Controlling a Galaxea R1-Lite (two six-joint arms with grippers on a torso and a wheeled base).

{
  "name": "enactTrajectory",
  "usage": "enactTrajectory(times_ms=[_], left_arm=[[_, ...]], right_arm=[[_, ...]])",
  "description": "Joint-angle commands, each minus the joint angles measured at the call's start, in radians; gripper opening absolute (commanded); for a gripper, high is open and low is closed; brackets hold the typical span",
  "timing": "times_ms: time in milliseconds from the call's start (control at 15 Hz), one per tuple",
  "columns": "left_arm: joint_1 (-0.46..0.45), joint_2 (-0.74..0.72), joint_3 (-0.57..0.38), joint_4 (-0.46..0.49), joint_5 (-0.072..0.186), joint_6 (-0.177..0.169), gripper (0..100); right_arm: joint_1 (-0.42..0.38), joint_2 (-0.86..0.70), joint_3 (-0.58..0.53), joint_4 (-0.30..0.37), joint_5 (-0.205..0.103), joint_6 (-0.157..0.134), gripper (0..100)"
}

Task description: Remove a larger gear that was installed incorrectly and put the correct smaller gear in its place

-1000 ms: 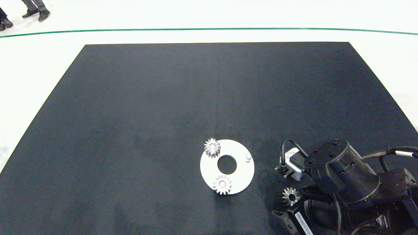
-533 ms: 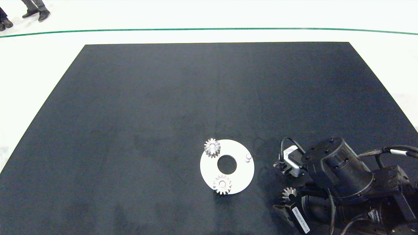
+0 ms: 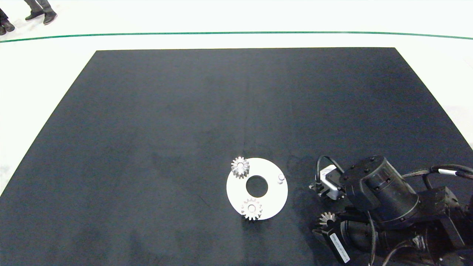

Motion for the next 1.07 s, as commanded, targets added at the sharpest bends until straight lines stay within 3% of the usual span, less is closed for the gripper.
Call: enactTrajectory(times_ms=[67,933,1067], left_arm=[[0.001,0.000,0.000,0.005,0.001,0.001,100],[0.001,-0.001,0.000,0.005,0.001,0.001,100],[0.001,-0.001,0.000,0.005,0.001,0.001,100]], right_arm=[[0.001,0.001,0.000,0.001,-0.002,0.002,56],[0.010,-0.013,0.000,-0.035,-0.002,-0.003,31],[0.019,-0.043,-0.081,-0.026,-0.002,-0.009,26]])
